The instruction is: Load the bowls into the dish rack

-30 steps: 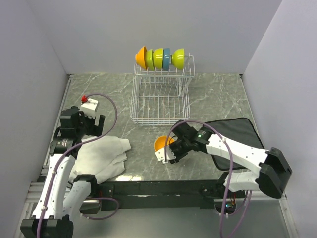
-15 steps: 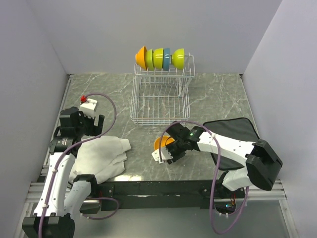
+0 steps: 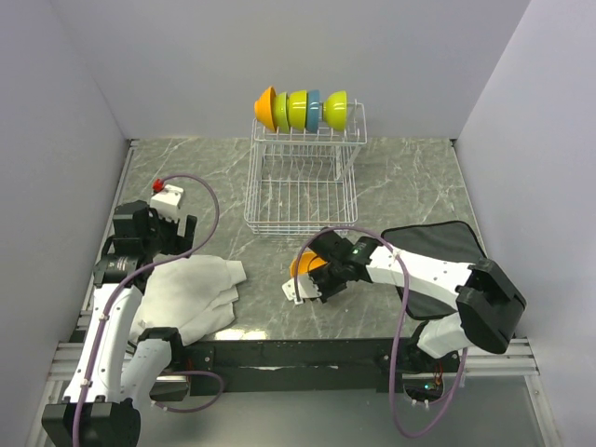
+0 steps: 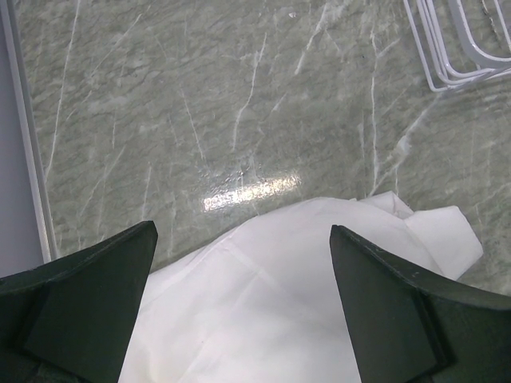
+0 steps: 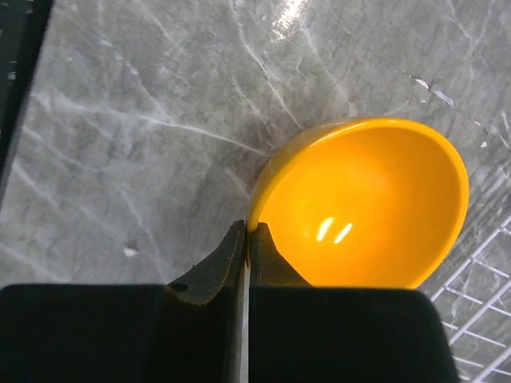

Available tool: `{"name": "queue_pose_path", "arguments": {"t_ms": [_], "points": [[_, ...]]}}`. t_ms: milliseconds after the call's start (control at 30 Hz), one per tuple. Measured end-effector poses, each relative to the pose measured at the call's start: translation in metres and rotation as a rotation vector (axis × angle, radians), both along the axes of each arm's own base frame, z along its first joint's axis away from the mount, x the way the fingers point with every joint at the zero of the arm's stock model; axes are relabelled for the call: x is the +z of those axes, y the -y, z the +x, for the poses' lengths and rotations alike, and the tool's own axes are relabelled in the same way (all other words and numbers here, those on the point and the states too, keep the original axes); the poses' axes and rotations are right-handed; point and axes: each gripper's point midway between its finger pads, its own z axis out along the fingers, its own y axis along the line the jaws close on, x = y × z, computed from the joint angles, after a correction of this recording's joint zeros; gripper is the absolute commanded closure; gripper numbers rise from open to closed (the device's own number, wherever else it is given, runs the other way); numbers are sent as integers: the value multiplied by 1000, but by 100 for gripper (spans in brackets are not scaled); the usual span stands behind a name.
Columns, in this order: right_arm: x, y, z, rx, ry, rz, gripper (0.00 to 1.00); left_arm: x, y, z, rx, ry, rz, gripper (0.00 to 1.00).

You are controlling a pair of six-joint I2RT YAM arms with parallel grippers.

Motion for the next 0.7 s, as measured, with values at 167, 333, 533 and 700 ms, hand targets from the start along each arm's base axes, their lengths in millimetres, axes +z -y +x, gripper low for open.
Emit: {"name": "queue_pose_path", "arguments": {"t_ms": [167,333,533,700], "points": [[47,-12,2,-8,-25,20,100,0,3,-3,-18,-10,-7,3],[191,-69,34,-58,34,307,100,19,10,-1,-60,12,-21,3],[333,-63,113,-344,-72,712,100,52,26,24,-149,89,-55,3],[351,-14,203,-643,-344,939,100,51,37,57,-218,55,-91,3]]}}
